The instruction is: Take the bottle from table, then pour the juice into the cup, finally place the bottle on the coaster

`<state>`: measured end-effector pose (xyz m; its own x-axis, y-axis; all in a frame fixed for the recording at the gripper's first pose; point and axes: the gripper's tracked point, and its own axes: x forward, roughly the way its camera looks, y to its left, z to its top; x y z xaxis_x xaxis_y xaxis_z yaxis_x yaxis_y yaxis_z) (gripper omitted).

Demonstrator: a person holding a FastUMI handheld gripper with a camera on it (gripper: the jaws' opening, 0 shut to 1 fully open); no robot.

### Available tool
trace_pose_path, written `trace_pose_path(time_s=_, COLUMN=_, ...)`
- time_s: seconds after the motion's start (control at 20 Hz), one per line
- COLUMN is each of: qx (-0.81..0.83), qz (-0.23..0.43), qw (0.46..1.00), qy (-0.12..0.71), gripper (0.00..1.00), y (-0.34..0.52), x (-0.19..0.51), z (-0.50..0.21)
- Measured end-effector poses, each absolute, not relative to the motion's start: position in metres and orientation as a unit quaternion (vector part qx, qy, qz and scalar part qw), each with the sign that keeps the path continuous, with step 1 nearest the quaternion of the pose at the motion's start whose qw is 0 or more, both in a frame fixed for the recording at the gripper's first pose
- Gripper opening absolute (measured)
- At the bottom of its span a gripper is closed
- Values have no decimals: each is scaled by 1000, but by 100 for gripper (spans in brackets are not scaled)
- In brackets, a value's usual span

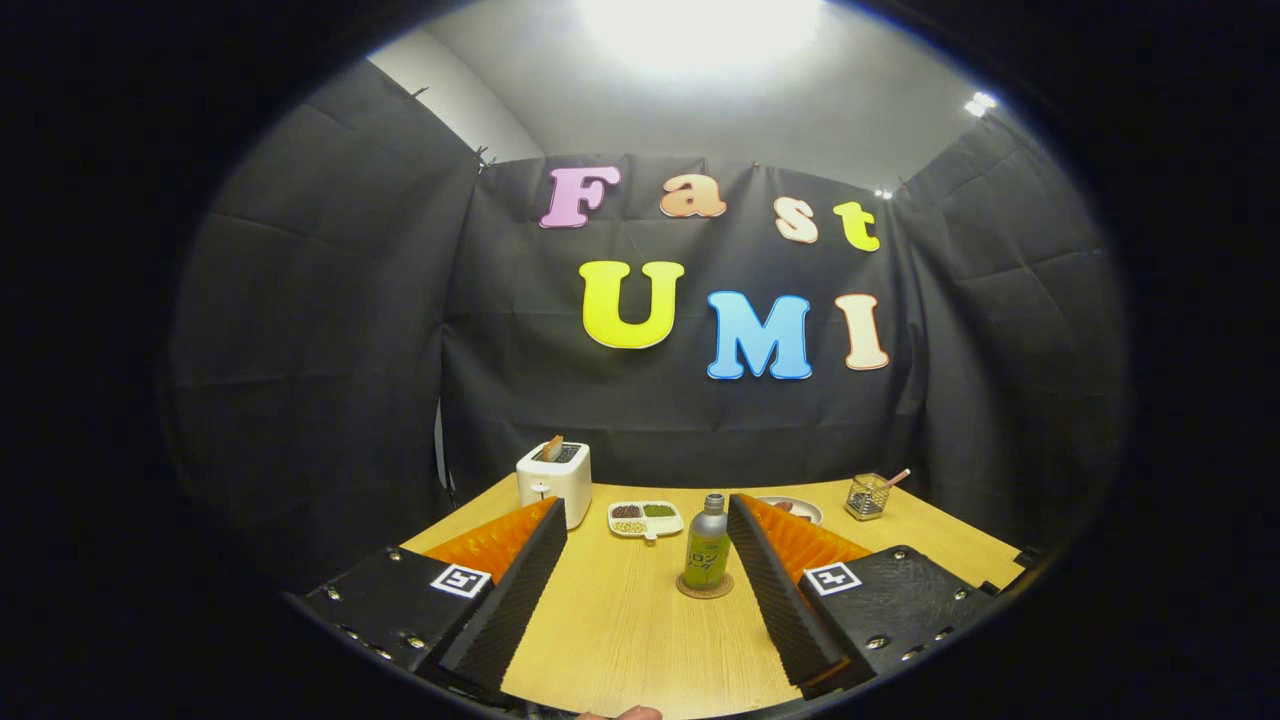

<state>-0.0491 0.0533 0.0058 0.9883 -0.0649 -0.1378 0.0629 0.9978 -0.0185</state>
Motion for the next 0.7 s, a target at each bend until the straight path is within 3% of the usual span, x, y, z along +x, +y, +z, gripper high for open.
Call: trace_pose_path(time_s=0.7, qx=-8, qz=-21, qw=998, qy=57, gripper=98, y=66, x=-62, z=15)
